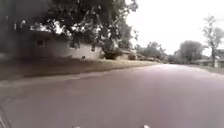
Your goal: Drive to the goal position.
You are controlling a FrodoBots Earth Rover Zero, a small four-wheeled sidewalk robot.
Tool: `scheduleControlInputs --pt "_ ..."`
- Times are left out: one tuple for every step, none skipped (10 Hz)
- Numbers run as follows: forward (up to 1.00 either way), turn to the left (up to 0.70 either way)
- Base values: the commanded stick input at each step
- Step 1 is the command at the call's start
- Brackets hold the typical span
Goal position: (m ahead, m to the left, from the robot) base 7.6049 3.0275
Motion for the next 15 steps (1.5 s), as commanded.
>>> scheduleControlInputs --pt "0.85 0.0" --pt "0.85 0.0" --pt "0.85 0.0" --pt "0.81 0.0" --pt "0.74 0.0" --pt "0.7 0.0" --pt "0.7 0.0" --pt "0.7 0.0" --pt "0.7 0.0" --pt "0.68 0.0" --pt "0.5 0.0" --pt "0.5 0.0" --pt "0.5 0.0" --pt "0.5 0.0" --pt "0.5 0.0"
